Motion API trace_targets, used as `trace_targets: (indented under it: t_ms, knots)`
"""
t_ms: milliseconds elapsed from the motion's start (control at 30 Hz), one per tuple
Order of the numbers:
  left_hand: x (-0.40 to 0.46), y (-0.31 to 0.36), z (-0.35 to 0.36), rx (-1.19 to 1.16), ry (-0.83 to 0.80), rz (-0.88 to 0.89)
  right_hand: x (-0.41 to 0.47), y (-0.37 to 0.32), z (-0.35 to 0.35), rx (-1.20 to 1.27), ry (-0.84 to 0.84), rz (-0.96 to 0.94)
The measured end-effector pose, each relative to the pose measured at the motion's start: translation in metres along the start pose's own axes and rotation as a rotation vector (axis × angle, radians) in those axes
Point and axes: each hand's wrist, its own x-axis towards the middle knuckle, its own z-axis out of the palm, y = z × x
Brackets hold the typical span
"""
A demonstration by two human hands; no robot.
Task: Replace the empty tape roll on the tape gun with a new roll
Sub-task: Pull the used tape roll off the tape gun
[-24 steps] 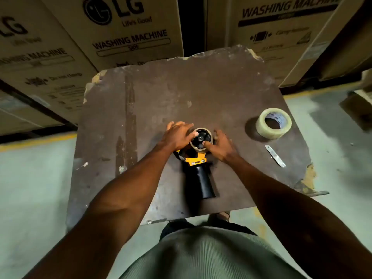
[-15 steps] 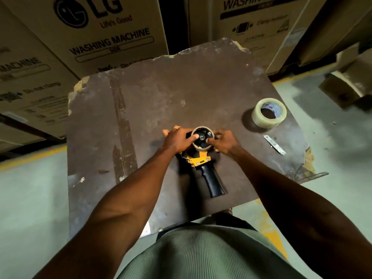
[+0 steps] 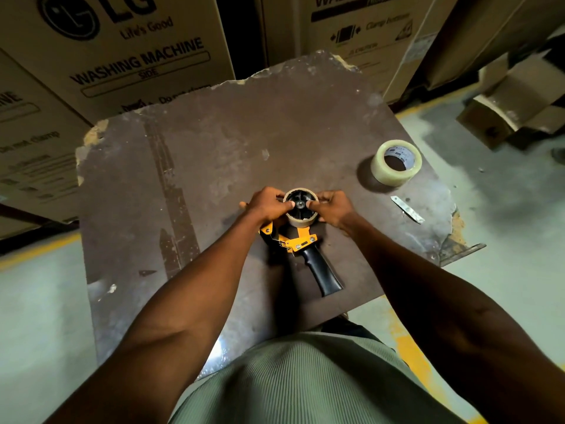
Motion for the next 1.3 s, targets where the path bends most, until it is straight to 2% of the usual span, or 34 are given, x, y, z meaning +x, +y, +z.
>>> trace_targets:
  t_ms: [167,367,467,933,1300]
  knots:
    - [-0.001,0.0,0.0,0.009,0.017,0.0,-0.022,-0.027,-0.001,0.032,-0.018,0.014]
    - [0.002,-0.002,0.003,0.172,0.019,-0.038,0.011,0.008,0.004,-0.003,0.003,0.002]
    - [0.0,0.002,0.004,0.207,0.029,-0.046,0.01,0.005,0.005,-0.046,0.039,0.007]
    - [-0.002,0.007,0.002,0.078,0.018,-0.14,-0.019,-0.043,0.014,-0.1,0.193,0.032]
    - [0.0,0.014,0.001,0.089,0.021,-0.17,-0.019,-0.048,0.016,-0.102,0.213,0.056]
